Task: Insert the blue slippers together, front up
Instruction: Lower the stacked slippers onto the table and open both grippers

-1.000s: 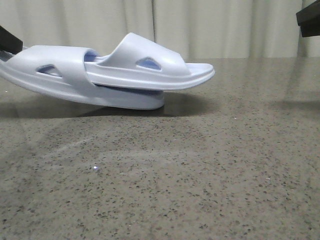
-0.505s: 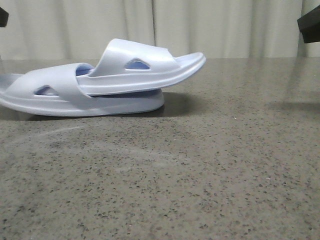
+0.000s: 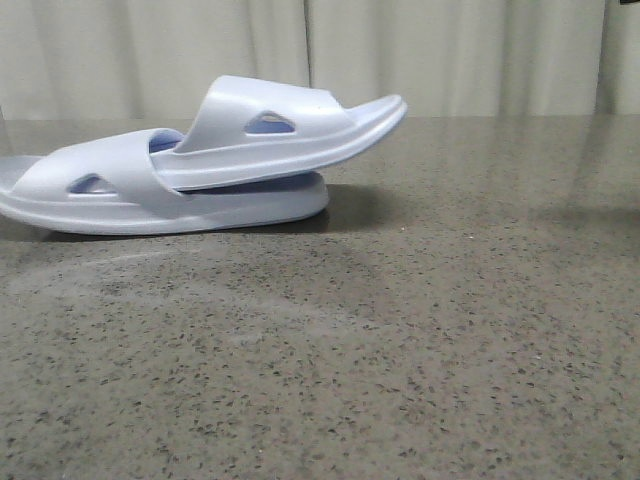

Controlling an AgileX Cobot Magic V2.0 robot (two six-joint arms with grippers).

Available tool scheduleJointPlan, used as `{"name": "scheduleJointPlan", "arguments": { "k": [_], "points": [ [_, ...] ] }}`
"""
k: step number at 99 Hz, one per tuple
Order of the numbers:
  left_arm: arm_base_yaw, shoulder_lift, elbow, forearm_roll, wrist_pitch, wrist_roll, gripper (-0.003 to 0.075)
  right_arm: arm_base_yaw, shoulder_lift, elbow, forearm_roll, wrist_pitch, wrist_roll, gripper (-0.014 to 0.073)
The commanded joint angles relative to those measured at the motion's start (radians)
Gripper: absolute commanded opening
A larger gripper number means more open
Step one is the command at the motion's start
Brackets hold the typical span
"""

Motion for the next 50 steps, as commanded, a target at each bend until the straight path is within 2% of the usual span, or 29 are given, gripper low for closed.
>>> {"name": "scheduleJointPlan", "arguments": {
  "k": [1,12,24,35,50],
  "points": [
    [-0.039,-0.1,-0.004,-0.072,-0.149,0.031,0.0015,0.036,-0.085,0.014,0.096,-0.057,-0.033,-0.0087],
    [-0.141,-0.216,0.078,-0.072,-0.383,0.082,0.0015,0.136,-0.197,0.084,0.097,-0.281,-0.067,-0.0087],
    [-0.305,-0.339,0.202,-0.072,-0.66,0.145,0.0015,0.278,-0.309,0.151,0.097,-0.548,-0.085,-0.0087],
    [-0.427,-0.42,0.327,-0.054,-0.801,0.157,0.0015,0.406,-0.384,0.231,0.097,-0.759,-0.089,-0.0087],
    [-0.561,-0.483,0.5,-0.075,-0.944,0.157,0.0015,0.539,-0.476,0.393,0.097,-0.955,-0.089,-0.0087]
  ]
}}
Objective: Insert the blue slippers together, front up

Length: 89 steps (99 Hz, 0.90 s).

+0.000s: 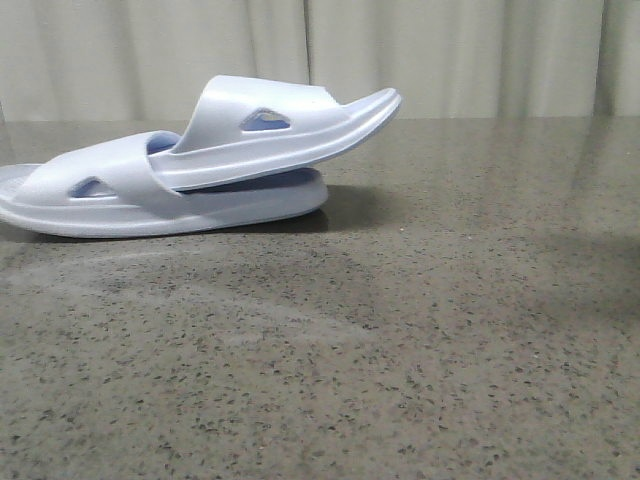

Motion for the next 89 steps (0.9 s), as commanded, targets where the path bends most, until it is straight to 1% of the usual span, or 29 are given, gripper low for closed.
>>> {"name": "scheduleJointPlan", "arguments": {
  "k": [1,6,11,20,30,46,89],
  "points": [
    [-0.073,-0.034,0.066,-0.039,-0.129,0.003,0.0015,0.068,-0.065,0.069,0.034,-0.15,-0.015,-0.0087],
    [-0.108,-0.056,0.118,-0.054,-0.18,0.003,0.0015,0.103,-0.1,0.123,0.034,-0.223,-0.015,-0.0087],
    [-0.141,-0.086,0.162,-0.072,-0.229,0.003,0.0015,0.13,-0.136,0.17,0.034,-0.264,-0.015,-0.0087],
    [-0.19,-0.147,0.22,-0.082,-0.286,0.003,0.0015,0.16,-0.2,0.231,0.034,-0.289,-0.015,-0.0088],
    [-0.226,-0.197,0.255,-0.125,-0.329,0.003,0.0015,0.164,-0.239,0.262,0.057,-0.282,-0.015,-0.0088],
    [-0.231,-0.21,0.262,-0.222,-0.35,0.003,0.0015,0.164,-0.254,0.274,0.081,-0.23,-0.015,-0.0089],
    [-0.229,-0.21,0.262,-0.224,-0.346,0.003,0.0015,0.164,-0.254,0.274,0.081,-0.23,-0.015,-0.0089]
  ]
}}
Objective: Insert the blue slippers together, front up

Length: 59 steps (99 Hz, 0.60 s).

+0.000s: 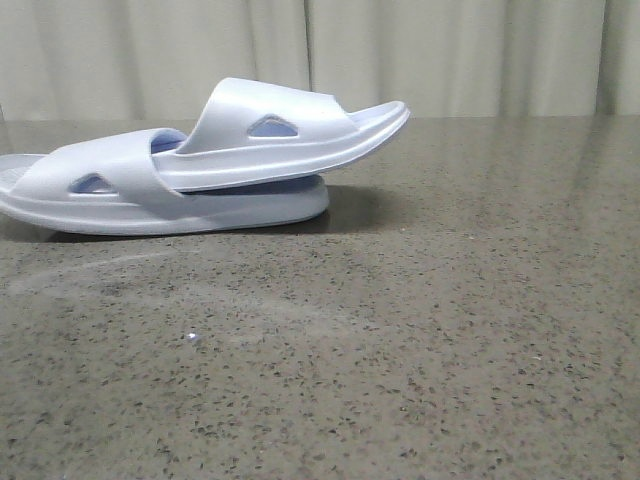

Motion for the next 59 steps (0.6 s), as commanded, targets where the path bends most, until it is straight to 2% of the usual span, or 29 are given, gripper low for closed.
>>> {"name": "scheduleJointPlan", "arguments": {
  "k": [1,35,41,48,59],
  "points": [
    [-0.008,0.003,-0.028,0.002,-0.012,0.001,0.0015,0.0,-0.002,-0.025,0.01,0.001,-0.011,-0.0089],
    [-0.008,0.003,-0.023,0.002,-0.012,0.001,0.0015,0.0,-0.002,-0.025,0.01,0.001,-0.011,-0.0089],
    [-0.008,0.003,-0.018,0.049,-0.012,0.001,0.0015,0.0,-0.002,-0.025,0.01,0.001,-0.011,-0.0089],
    [0.007,-0.006,-0.005,0.262,-0.013,-0.107,0.0015,0.0,-0.002,-0.025,0.01,0.001,-0.011,-0.0089],
    [0.102,-0.052,0.039,0.826,-0.008,-0.661,0.0015,0.0,-0.002,-0.025,0.01,0.001,-0.011,-0.0089]
  ]
}}
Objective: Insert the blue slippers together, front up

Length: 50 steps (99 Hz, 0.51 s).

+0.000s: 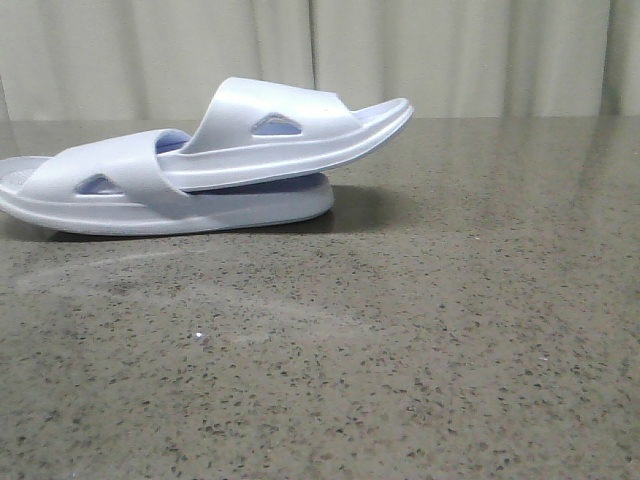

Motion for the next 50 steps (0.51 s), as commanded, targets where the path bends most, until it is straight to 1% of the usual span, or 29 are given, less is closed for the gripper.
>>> {"name": "scheduleJointPlan", "arguments": {
  "k": [1,3,6,7,8,10,11,15,18,30,33,37,42,50],
  "points": [
    [0.074,-0.031,0.006,0.469,-0.011,-0.427,0.0015,0.0,-0.002,-0.025,0.008,0.0,-0.011,-0.0089],
    [0.1,-0.045,0.02,0.54,-0.004,-0.497,0.0015,0.0,-0.002,-0.025,0.008,0.0,-0.011,-0.0089],
    [0.144,-0.069,0.039,0.729,0.019,-0.68,0.0015,0.0,-0.002,-0.025,0.008,0.0,-0.011,-0.0089],
    [0.152,-0.082,0.049,0.767,0.025,-0.717,0.0015,0.0,-0.002,-0.025,0.008,0.0,-0.011,-0.0089],
    [0.161,-0.089,0.054,0.842,0.039,-0.792,0.0015,0.0,-0.002,-0.025,0.008,0.0,-0.011,-0.0089],
    [0.185,-0.11,0.068,0.912,0.053,-0.864,0.0015,0.0,-0.002,-0.025,0.008,0.0,-0.011,-0.0089],
    [0.2,-0.125,0.073,0.975,0.067,-0.932,0.0015,0.0,-0.002,-0.025,0.008,0.0,-0.011,-0.0089],
    [0.235,-0.161,0.1,1.107,0.102,-1.083,0.0015,0.0,-0.002,-0.025,0.008,0.0,-0.011,-0.0089],
    [0.265,-0.196,0.12,1.136,0.117,-1.13,0.0015,0.0,-0.002,-0.025,0.008,0.0,-0.011,-0.0089],
    [0.333,-0.296,0.212,1.094,0.102,-1.136,0.0015,0.0,-0.002,-0.025,0.008,0.0,-0.011,-0.0089],
    [0.344,-0.319,0.209,1.08,0.191,-1.134,0.0015,0.0,-0.002,-0.025,0.008,0.0,-0.011,-0.0089],
    [0.356,-0.345,0.208,1.072,0.222,-1.125,0.0015,0.0,-0.002,-0.025,0.008,0.0,-0.011,-0.0089],
    [0.358,-0.369,0.208,1.048,0.248,-1.068,0.0015,0.0,0.0,-0.025,0.008,0.0,-0.011,-0.0089],
    [0.358,-0.373,0.208,0.989,0.244,-0.971,0.0015,0.0,0.0,-0.025,0.008,0.0,-0.011,-0.0089]
  ]
}}
